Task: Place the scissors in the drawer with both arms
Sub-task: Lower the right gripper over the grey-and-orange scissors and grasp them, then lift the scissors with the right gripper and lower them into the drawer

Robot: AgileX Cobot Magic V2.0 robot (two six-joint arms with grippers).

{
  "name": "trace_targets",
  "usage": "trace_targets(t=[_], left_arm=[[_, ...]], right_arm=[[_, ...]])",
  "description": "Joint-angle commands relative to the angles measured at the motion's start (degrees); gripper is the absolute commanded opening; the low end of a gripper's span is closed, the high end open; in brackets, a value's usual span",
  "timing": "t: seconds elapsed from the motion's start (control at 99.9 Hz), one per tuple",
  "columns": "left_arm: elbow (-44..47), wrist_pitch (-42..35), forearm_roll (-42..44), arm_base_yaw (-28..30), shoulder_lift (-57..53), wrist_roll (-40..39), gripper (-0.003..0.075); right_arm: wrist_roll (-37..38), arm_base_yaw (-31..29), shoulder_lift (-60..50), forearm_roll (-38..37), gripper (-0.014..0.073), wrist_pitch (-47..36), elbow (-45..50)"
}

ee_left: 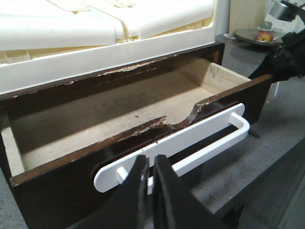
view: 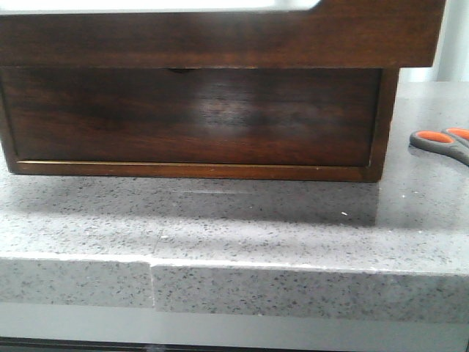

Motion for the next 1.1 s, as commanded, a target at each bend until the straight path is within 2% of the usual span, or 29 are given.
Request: trace_targets(t=[0.0,0.15,0.35,0.72,0.971,1.021,1.091], left_arm=[[-2.0,-2.2,-1.2,-0.7,0.4,0.2,-0.0020],[-2.0,-0.2,-2.3,-0.7,0.4,0.2,-0.0020],[-2.0,0.3,-3.6,-0.7,0.4,0.2,-0.0020],[-2.0,0.7,-5.0,-0.7,0.4,0.2,-0.0020],[-2.0,2.5,-5.1,-0.7,0.4,0.2,-0.0020],[-2.0,2.5,-5.3,-0.7,0.4,0.2,-0.0020],[-2.0,2.5,-5.5,-0.7,0.4,0.2,-0.0020]], right_arm=[[-0.8,0.0,5.5,-4.1,0.0393,2.7,-6.3],[-0.8,0.0,13.9,-5.0,0.0393,3.4,-10.5],[1.2,0.0,21.1,-5.0,0.0395,2.9,-10.8],[3.9,0.0,27.8,-5.0,0.0382,1.0,-10.6],[6.1,-0.1,28.4,-5.8,0.0287,-3.7,-9.3],[6.4,-0.1,28.5,-6.0,0.0232,-3.7,-9.0],[6.4,-0.1,28.5,-6.9,0.0082,-3.2,-8.9]])
